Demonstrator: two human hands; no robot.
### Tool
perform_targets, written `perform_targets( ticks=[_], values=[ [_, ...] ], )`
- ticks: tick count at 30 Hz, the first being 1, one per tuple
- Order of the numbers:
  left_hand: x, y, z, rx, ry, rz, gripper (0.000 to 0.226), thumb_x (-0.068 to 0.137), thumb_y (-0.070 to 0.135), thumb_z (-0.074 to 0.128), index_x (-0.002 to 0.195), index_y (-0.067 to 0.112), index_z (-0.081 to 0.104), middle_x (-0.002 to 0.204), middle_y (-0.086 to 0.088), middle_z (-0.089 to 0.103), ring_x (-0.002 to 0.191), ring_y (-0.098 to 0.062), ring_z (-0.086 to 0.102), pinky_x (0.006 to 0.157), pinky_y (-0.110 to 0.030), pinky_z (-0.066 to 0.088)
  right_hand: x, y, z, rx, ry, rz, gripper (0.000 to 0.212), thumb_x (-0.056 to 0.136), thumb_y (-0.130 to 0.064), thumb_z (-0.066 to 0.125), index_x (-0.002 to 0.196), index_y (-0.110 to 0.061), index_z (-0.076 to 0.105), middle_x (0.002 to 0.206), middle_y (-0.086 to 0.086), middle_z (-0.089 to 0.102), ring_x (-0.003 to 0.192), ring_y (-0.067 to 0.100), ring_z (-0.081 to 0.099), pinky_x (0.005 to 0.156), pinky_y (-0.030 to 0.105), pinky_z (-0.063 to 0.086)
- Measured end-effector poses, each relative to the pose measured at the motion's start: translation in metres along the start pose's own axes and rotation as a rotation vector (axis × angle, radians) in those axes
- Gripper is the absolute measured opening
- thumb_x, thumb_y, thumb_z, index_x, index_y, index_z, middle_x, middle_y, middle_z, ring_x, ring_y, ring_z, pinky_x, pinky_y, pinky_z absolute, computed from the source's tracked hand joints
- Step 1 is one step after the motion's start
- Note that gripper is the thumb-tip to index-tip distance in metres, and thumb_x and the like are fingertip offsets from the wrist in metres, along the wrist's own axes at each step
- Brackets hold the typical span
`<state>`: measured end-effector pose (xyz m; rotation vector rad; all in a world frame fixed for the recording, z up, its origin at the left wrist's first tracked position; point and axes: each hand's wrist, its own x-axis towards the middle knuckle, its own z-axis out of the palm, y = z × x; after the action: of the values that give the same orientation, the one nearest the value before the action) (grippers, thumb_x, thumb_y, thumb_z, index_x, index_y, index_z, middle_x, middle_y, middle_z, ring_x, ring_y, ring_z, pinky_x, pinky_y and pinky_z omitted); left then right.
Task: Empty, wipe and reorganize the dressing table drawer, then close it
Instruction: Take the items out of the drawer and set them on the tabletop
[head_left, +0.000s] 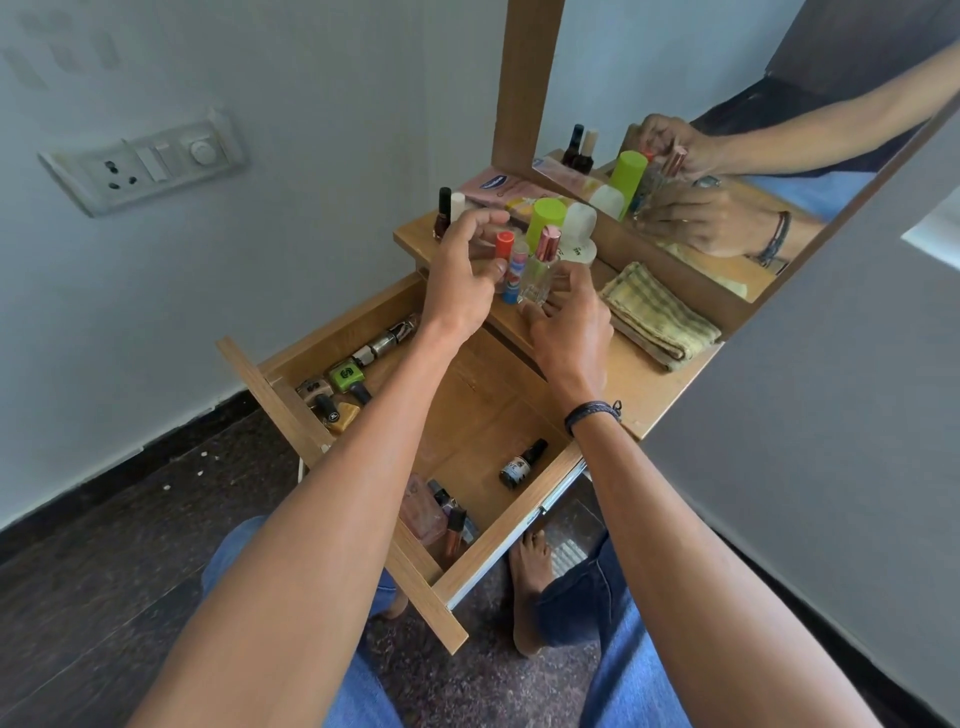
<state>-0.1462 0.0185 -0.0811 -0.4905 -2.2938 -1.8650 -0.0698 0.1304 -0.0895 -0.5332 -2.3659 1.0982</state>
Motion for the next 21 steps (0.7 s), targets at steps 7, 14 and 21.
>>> perform_targets(
  ticks=[7,14,21],
  values=[
    [-0.0022,-0.0046,-0.003,0.029,-0.054,-0.075,0.054,0.088,-0.007,0.068,0.13,0.025,0.058,0.113,0.011,0.061,0.105,0.004,0.06,0.075,-0.004,0.048,-0.0004,-0.0002,0.0003,-0.006,-0.013,0.004,0.053,0.089,-0.018,0.077,0.135,-0.022,0.052,0.123,-0.001,0.068,0.109,0.017,0.065,0.087,0.031,0.053],
    [-0.0027,-0.0078,-0.0025,0.101,-0.079,-0.1,0.041,0.089,0.003,0.072,0.122,0.026,0.063,0.114,0.009,0.069,0.11,-0.004,0.062,0.091,-0.017,0.05,-0.0014,0.0001,0.0002,-0.017,-0.008,-0.003,0.054,0.089,-0.017,0.076,0.136,-0.023,0.051,0.125,0.0,0.068,0.109,0.018,0.065,0.087,0.032,0.053],
    [-0.0044,-0.0064,-0.0069,0.116,0.038,-0.123,0.037,0.093,0.013,0.068,0.128,0.023,0.062,0.116,0.008,0.067,0.113,-0.012,0.06,0.101,-0.038,0.051,-0.0012,-0.0014,0.0003,-0.012,-0.007,-0.008,0.054,0.089,-0.018,0.077,0.136,-0.023,0.05,0.126,0.001,0.067,0.111,0.02,0.065,0.088,0.033,0.052]
  ],
)
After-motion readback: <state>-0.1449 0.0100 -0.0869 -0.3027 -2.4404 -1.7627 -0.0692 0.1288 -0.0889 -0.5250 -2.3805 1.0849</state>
